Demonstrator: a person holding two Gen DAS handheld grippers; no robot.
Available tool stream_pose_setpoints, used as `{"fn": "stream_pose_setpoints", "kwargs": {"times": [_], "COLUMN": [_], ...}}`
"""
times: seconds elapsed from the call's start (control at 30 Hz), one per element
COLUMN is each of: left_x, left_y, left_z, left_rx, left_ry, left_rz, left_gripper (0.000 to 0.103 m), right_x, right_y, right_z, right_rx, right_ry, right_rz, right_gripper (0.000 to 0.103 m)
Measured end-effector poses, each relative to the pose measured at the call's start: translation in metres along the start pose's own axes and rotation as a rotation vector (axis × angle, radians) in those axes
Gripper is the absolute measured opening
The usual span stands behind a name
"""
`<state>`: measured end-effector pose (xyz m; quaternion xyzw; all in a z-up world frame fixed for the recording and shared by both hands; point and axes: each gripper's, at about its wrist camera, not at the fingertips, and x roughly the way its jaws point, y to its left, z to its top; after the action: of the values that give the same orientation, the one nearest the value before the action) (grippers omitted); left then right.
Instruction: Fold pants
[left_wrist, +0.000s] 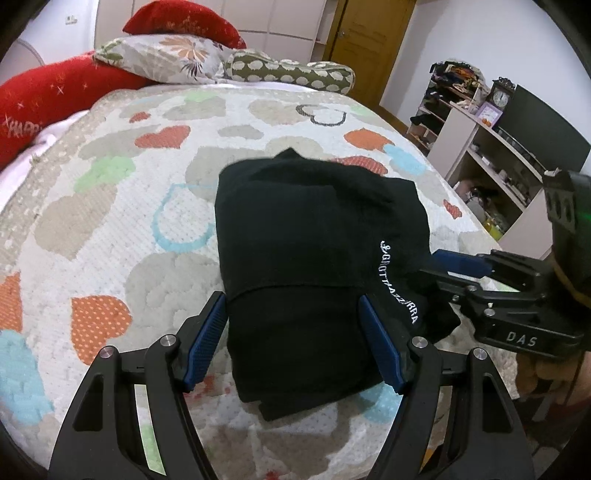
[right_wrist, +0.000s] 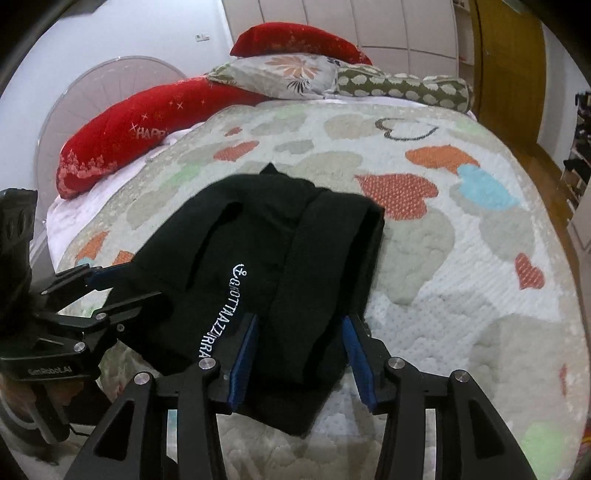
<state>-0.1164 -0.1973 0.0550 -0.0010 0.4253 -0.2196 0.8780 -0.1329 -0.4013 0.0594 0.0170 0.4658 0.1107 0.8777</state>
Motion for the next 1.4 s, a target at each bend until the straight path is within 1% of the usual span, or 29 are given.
{"fn": "stream_pose_setpoints", "kwargs": {"times": [0.27,0.4,0.53,0.63,0.73,0.8,0.83,1.03,1.2,1.3,1.4], "left_x": [-0.011,-0.011,-0.010,-0.008,-0.005,-0.002,-0.001,0.005,0.010,0.013,0.017], "left_y": [-0.001,0.002,0.006,0.008,0.010,0.011,0.011,0.015,0.022,0.025,0.030], "left_z": [0.011,0.019,0.025,0.028,0.032,0.033,0.033,0.033,0.034,0.034,0.033], "left_rx": [0.016,0.005,-0.003,-0.013,-0.023,-0.029,-0.031,-0.053,-0.085,-0.097,-0.113], "left_ry": [-0.033,-0.046,-0.053,-0.052,-0.047,-0.042,-0.041,-0.026,-0.011,0.000,0.020], "left_rz": [0.029,0.041,0.049,0.049,0.042,0.039,0.037,0.024,0.001,-0.018,-0.060], "left_gripper": [0.073,0.073,0.073,0.073,0.073,0.073,0.073,0.073,0.073,0.073,0.073], "right_x": [-0.012,-0.010,-0.003,0.003,0.005,0.006,0.006,0.010,0.016,0.018,0.021], "right_y": [0.004,0.006,-0.002,-0.008,-0.009,-0.010,-0.011,-0.016,-0.028,-0.032,-0.034], "right_z": [0.012,0.020,0.025,0.027,0.027,0.025,0.025,0.023,0.021,0.020,0.019], "right_rx": [0.032,0.036,0.093,0.123,0.126,0.131,0.135,0.144,0.178,0.190,0.196], "right_ry": [-0.044,-0.047,-0.052,-0.040,-0.034,-0.035,-0.036,-0.027,-0.019,-0.016,-0.017], "right_rz": [0.007,0.000,0.002,0.004,0.009,0.007,0.008,0.004,0.010,0.020,0.038], "right_gripper": [0.048,0.048,0.048,0.048,0.052,0.063,0.065,0.066,0.068,0.069,0.071]}}
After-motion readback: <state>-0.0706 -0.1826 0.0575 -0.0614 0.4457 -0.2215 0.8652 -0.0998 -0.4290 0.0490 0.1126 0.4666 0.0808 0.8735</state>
